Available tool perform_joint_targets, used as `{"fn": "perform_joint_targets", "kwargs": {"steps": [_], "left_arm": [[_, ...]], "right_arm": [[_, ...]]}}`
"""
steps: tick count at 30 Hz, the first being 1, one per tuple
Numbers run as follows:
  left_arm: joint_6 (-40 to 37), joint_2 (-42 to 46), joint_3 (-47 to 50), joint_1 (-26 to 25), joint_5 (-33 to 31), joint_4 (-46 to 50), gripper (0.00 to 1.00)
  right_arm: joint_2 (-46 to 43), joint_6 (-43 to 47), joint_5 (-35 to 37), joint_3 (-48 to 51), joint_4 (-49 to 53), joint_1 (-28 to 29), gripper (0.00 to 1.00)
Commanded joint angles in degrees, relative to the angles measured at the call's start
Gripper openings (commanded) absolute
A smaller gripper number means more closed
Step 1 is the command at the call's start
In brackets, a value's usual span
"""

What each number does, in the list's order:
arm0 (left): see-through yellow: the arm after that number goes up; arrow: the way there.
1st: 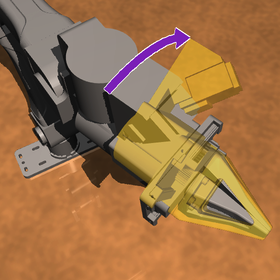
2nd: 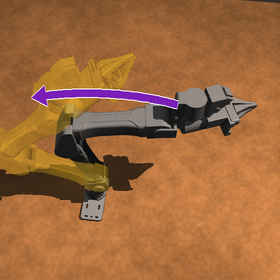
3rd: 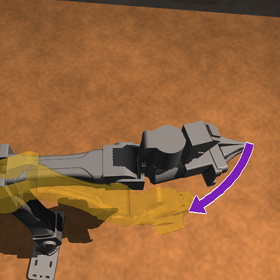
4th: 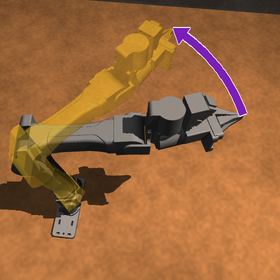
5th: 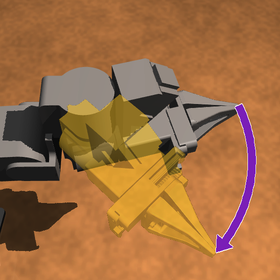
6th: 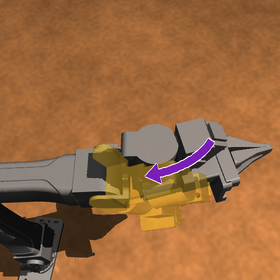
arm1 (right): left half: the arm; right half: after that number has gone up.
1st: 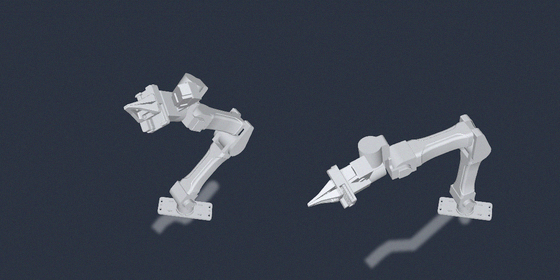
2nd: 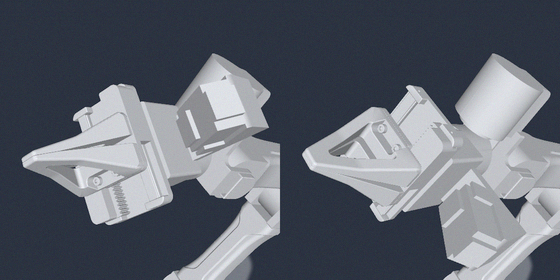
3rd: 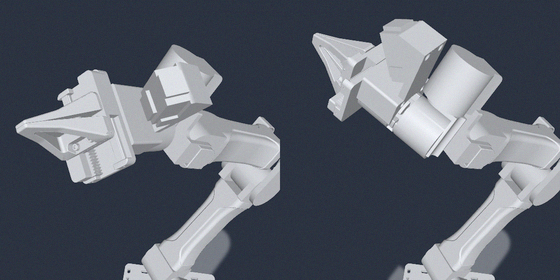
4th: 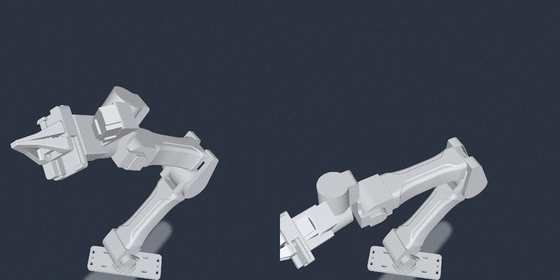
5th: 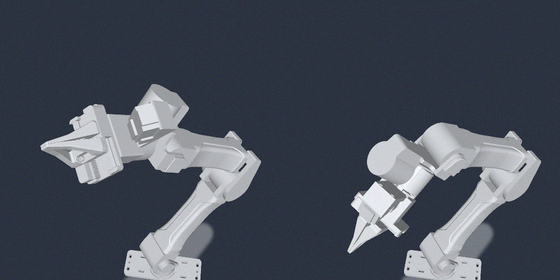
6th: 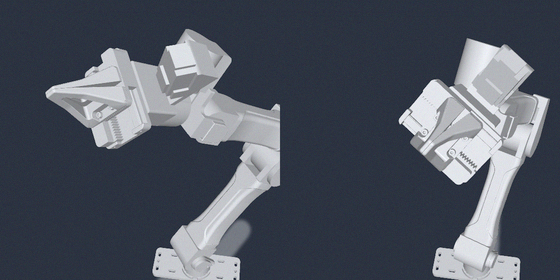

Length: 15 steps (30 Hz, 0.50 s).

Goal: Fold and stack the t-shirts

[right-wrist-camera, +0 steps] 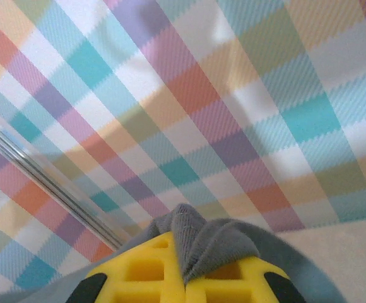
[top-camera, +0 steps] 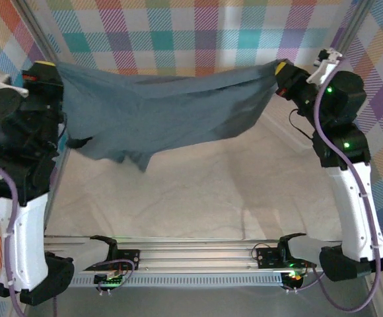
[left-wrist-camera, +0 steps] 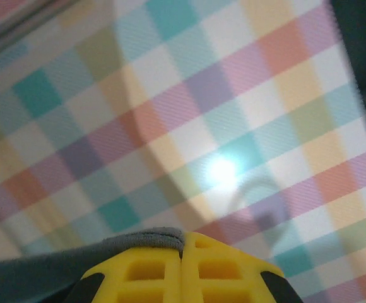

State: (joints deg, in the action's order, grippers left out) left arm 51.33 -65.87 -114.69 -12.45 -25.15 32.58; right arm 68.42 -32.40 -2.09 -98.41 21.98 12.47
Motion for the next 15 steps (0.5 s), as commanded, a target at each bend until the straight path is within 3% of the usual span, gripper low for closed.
{"fn": "perform_joint_targets", "kwargs": {"steps": [1,4,11,15], "left_arm": [[-2.29,-6.20,-4.71,0.73,-2.45,0.70,0.00],[0.68,-11.86,-7.16,3.18,0.26,3.01,0.00],[7.87,-30.96,-19.50,14.36,20.12,10.54,0.00],[11.18,-38.78,-24.40,18.23,28.52,8.80,0.00]], "right_arm": [[4.70,-1.06,-1.28,-2.37,-3.28,-0.24,0.00],[11.64,-2.94,-4.30,-7.41,-0.84,-0.28,0.00],[30.95,-4.99,-11.90,-23.20,2.32,-0.47,0.00],[41.97,-4.80,-13.58,-37.75,7.02,-1.06,0.00]]}}
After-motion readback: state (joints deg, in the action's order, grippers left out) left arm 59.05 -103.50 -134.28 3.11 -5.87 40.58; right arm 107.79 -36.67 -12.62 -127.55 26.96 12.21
